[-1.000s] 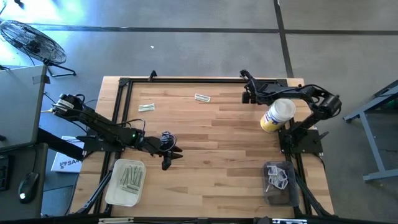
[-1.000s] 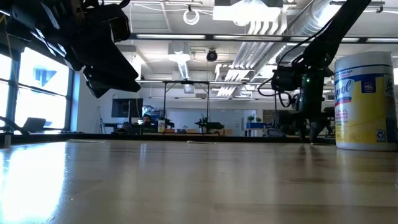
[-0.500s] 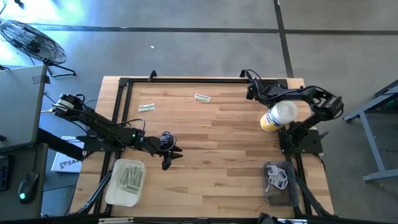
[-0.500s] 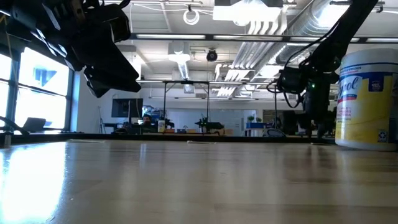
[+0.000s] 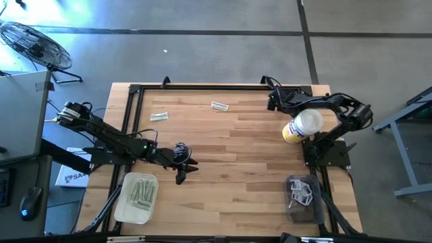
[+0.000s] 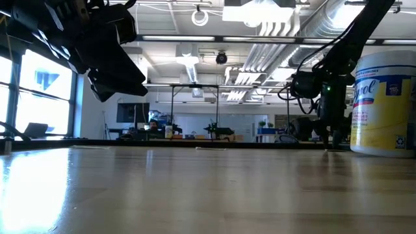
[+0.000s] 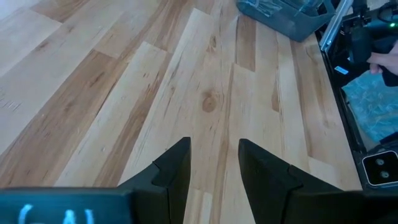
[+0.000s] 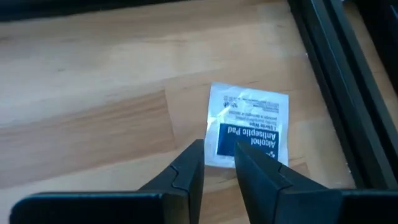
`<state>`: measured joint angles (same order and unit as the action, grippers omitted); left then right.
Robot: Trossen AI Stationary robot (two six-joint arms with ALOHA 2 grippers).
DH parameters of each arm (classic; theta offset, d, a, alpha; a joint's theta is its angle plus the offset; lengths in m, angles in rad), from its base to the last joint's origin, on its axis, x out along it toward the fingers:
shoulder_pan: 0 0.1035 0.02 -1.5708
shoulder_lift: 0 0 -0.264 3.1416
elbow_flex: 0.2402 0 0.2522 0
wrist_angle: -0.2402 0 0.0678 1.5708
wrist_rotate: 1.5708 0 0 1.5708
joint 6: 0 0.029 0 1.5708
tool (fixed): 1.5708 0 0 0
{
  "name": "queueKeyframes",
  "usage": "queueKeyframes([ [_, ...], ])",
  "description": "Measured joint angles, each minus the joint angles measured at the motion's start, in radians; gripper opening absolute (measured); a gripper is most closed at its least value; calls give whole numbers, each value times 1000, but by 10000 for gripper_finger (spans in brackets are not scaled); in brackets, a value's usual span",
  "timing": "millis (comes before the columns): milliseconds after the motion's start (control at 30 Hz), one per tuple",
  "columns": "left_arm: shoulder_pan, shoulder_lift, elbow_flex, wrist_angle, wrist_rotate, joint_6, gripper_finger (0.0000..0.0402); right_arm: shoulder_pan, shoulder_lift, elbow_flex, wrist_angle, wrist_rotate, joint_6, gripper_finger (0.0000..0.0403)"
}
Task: Pick & Place First Aid Supplies
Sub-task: Put the blue alcohol pad into the black bin
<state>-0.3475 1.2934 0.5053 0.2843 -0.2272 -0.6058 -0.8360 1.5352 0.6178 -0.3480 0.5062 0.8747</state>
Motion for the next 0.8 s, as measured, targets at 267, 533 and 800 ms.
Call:
queueKeyframes([
  [267,0,0,0,-3,0,3,133,8,-5,4,12,69,-5,82],
  [533,0,0,0,4,1,24,133,40,-7,32,-56,195,-22,45],
  [800,0,0,0,4,0,33,133,27,41,33,-44,176,-46,6],
])
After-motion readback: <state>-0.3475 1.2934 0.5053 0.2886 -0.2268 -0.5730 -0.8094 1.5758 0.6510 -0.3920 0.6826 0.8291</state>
